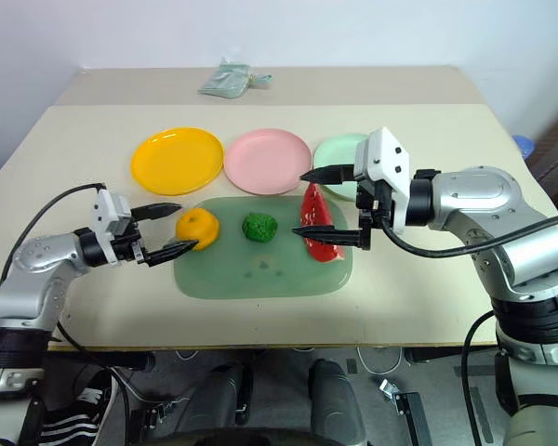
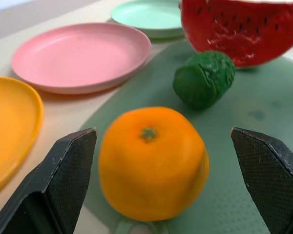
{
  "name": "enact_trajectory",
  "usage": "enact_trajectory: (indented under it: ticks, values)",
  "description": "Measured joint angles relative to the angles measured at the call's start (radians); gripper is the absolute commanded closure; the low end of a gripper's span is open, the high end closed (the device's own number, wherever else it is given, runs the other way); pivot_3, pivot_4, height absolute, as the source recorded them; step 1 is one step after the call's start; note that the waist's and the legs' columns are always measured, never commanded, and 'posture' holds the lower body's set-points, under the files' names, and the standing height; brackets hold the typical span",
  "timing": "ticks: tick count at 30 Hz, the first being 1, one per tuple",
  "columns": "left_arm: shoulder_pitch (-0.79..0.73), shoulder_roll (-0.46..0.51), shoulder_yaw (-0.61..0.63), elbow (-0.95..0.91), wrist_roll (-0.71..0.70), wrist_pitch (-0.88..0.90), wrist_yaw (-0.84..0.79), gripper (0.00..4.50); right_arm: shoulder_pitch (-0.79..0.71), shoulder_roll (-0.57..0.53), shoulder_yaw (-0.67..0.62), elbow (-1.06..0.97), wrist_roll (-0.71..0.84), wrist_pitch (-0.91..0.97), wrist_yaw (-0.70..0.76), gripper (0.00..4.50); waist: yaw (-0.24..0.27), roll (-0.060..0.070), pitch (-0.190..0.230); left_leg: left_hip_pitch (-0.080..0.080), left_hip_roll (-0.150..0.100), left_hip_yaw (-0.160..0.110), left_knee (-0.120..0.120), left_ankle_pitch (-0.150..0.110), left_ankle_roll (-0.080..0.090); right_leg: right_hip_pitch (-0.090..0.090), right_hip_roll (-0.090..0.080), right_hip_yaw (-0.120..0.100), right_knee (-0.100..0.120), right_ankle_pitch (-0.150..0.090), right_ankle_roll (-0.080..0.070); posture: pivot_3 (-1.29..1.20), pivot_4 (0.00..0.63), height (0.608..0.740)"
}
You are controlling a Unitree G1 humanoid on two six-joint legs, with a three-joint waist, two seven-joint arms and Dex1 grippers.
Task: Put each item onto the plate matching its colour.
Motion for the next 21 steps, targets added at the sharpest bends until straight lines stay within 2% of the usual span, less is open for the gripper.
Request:
enact_trajectory:
  ticks: [5,9,15,18,21]
  values:
    - [-0.061,-0.065,-0.04,0.095,0.072,-0.066,0.061,0.0,0.005,0.017,-0.003,-0.001,0.0,-0.01,-0.019,0.35,0.0,0.0,0.0,0.0,0.0,0.0,0.001,0.0,0.0,0.0,0.0,0.0,0.0,0.0,0.0,0.0,0.15,0.74]
    - [-0.076,-0.093,-0.061,0.129,0.091,-0.093,0.076,1.11,0.005,0.022,-0.003,-0.001,-0.008,-0.027,-0.025,0.29,-0.002,0.0,0.0,0.0,0.0,0.0,0.001,0.0,0.0,0.0,0.0,0.0,0.0,0.0,0.0,0.0,0.15,0.74]
    - [-0.083,-0.114,-0.046,0.16,0.088,-0.118,0.116,1.15,0.008,0.03,-0.003,0.004,-0.032,-0.054,-0.035,0.29,0.0,0.0,0.0,0.0,0.0,0.0,0.001,0.0,0.0,0.0,0.0,0.0,0.0,0.0,0.0,0.0,0.15,0.74]
    - [-0.154,-0.159,0.023,0.219,0.084,-0.111,0.251,1.15,0.005,0.053,-0.001,0.02,-0.052,-0.074,-0.056,0.29,0.002,-0.001,0.0,-0.001,0.0,-0.001,0.002,0.0,0.0,0.0,0.0,0.0,0.001,0.0,0.0,0.0,0.15,0.74]
    - [-0.286,-0.175,0.098,0.267,0.085,-0.112,0.408,1.15,-0.018,0.089,0.009,0.058,-0.095,-0.095,-0.094,0.29,0.0,-0.001,0.0,-0.001,-0.001,-0.001,0.002,0.0,0.0,0.0,0.0,0.0,0.001,0.0,0.0,0.0,0.15,0.74]
